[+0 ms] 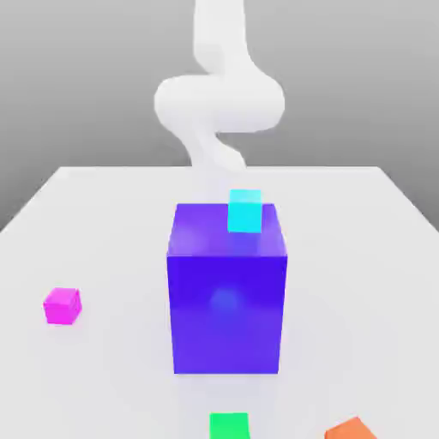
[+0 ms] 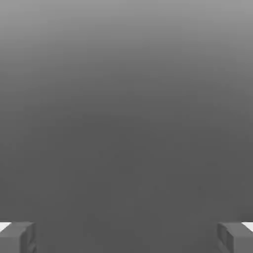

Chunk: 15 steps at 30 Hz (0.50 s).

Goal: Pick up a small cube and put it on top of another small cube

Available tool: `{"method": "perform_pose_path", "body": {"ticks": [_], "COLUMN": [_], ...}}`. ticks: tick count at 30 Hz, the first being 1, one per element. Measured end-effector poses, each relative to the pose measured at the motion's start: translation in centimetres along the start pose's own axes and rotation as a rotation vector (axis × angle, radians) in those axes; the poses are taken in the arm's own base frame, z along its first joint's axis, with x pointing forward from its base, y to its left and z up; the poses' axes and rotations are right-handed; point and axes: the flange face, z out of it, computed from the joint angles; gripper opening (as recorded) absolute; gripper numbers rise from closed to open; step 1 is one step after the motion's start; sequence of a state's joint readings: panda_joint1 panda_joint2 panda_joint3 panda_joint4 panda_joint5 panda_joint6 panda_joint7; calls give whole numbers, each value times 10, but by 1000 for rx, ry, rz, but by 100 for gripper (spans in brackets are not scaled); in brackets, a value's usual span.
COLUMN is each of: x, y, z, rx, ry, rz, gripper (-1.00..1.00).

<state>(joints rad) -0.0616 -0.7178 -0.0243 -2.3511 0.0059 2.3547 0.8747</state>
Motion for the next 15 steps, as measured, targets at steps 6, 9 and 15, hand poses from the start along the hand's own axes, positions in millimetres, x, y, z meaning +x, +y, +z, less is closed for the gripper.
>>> {"method": "perform_pose_path", "body": {"ticks": [6, 9, 15], "x": [41, 46, 22], "y": [115, 186, 339], "z": [139, 189, 252], "rx": [-233, -343, -566], "ry": [-30, -28, 7], "rz": [424, 631, 1048], "gripper": [0, 0, 0]}}
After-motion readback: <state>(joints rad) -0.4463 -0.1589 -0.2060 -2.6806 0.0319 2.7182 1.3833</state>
